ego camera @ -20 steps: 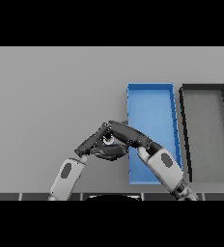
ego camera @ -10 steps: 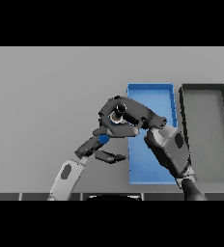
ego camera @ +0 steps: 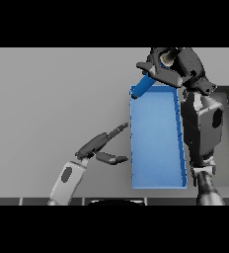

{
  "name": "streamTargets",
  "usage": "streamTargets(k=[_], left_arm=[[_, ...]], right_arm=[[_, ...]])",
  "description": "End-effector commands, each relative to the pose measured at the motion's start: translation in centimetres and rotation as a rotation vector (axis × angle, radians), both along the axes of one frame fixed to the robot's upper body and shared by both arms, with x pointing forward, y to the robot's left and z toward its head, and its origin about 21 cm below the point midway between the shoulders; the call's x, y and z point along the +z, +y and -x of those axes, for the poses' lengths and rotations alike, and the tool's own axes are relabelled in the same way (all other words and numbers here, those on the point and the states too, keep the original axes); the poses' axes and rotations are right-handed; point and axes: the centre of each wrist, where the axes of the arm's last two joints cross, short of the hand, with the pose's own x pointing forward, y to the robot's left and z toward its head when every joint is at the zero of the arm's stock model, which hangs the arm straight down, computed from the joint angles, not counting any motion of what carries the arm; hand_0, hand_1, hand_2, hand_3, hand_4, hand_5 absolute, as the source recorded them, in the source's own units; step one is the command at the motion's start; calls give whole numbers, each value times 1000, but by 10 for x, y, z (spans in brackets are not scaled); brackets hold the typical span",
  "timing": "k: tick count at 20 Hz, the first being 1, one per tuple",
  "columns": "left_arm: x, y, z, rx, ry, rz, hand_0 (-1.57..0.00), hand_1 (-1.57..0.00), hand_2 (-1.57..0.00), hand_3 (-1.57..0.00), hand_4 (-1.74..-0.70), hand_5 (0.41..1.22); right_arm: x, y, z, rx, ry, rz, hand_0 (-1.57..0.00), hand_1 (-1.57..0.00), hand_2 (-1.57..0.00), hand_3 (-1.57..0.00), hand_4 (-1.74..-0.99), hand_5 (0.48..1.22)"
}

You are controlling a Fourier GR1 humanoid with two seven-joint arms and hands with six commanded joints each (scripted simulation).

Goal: Pick up the blue pipe and place it into the blue bin.

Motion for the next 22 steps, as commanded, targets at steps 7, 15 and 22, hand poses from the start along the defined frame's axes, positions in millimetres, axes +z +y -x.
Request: streamTargets(k=[7, 15, 22], left_arm=[[0, -1, 6, -19, -20, -13, 1, 1, 1, 1, -865, 419], [-4, 2, 9, -3, 10, -7, 1, 1, 1, 1, -880, 428], [-2, 1, 12, -17, -3, 4, 1, 1, 1, 1, -885, 420]], right_arm=[[-70, -62, -10, -202, 196, 35, -1571, -1571, -1571, -1571, -1741, 1221], [-160, -86, 21, -366, 459, 92, -1571, -1571, -1571, -1571, -1741, 1221], [-205, -81, 41, -534, 677, 199, -1571, -1571, -1571, -1024, -1741, 1221]])
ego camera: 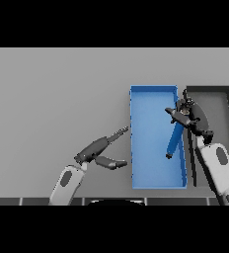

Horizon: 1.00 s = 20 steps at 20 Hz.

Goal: Pick up the blue pipe and place it into the blue bin.

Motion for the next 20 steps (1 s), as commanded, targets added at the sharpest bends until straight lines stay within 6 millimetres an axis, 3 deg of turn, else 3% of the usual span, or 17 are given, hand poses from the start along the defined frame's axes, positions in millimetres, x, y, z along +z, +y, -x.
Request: streamTargets(k=[1, 2, 3, 4, 6, 7, 9, 13, 20], left_arm=[[-3, 4, 2, 4, 4, -3, 1, 1, 1, 1, -883, 421], [-4, 3, 1, 12, 9, -15, 1, 1, 1, 1, -883, 421], [-2, 1, -1, 10, 8, -17, 1, 1, 1, 1, -882, 421], [0, -1, 0, 7, 3, -12, 1, 1, 1, 1, -881, 422], [1, -1, -1, 9, 3, -9, 1, 1, 1, 1, -878, 425], [0, 2, 1, 13, 4, -15, 1, 1, 1, 1, -878, 427], [0, 3, 1, 13, 7, -8, 1, 1, 1, 1, -879, 430], [3, -3, 3, 7, 2, -5, 1, 1, 1, 1, -886, 428], [-1, 0, 4, 18, 11, -19, 1, 1, 1, 1, -887, 429]], right_arm=[[-5, 1, 0, -22, 38, 15, -1571, -1571, -1571, -908, -1741, 1221], [-7, -1, -2, -55, 72, 32, -1571, -1548, -1571, -847, -1741, 1221], [-13, 0, 0, -69, 122, 47, -1465, -1336, -1339, -788, -1678, 1221], [-16, 2, -2, -84, 171, 60, -1172, -1069, -1071, -630, -1592, 1221], [-17, 4, -2, -75, 246, 103, -750, -684, -685, -403, -1413, 1221], [-15, 5, -3, -39, 274, 138, -599, -547, -548, -322, -1337, 1221], [-15, 5, -2, 8, 304, 194, -383, -350, -350, -206, -1219, 1137], [-17, 11, -5, 140, 338, 339, -156, -143, -143, -84, -1083, 934], [-24, 12, -1, 178, 353, 428, -32, -29, -29, -17, -1038, 734]])
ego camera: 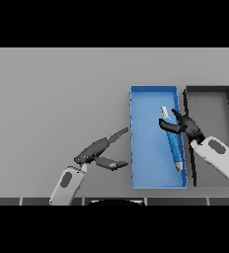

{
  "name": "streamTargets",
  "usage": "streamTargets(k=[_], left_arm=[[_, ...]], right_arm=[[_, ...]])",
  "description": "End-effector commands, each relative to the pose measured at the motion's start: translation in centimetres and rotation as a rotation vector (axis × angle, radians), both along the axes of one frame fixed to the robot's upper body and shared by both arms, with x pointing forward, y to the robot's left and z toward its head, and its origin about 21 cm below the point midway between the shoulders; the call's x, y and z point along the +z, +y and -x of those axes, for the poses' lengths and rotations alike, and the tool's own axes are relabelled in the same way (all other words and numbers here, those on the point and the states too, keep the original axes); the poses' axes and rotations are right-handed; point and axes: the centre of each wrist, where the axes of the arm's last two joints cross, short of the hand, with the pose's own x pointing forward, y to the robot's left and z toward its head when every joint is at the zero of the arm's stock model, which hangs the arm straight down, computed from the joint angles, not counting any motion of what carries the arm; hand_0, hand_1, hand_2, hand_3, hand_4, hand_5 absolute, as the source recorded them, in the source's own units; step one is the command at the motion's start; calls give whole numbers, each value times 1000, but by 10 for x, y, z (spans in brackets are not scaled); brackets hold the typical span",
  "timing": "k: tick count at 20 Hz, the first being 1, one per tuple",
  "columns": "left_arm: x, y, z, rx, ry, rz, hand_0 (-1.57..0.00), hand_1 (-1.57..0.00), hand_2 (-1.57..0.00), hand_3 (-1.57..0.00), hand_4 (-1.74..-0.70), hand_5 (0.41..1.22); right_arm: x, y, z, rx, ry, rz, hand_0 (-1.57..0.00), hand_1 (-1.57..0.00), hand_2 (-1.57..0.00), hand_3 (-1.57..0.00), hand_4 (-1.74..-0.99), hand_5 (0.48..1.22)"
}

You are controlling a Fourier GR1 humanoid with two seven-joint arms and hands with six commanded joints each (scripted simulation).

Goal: Pick up the blue pipe and place it into the blue bin.

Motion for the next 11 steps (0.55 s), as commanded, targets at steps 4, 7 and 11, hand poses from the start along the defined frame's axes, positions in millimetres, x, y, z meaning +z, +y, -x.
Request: streamTargets(k=[4, 7, 11], left_arm=[[3, -2, -3, 1, -9, 6, 1, 1, 1, 1, -887, 431], [2, -2, -2, 5, -6, 3, 1, 1, 1, 1, -885, 431], [4, -7, -3, 2, -13, -1, 1, 1, 1, 1, -885, 431]], right_arm=[[0, 1, -1, 11, -1, 18, -13, -11, -11, -6, -1022, 672], [1, -1, -4, 23, 1, 12, -6, -5, -5, -3, -1022, 661], [1, 2, -6, 34, 7, 16, -6, -5, -5, -3, -1022, 643]])
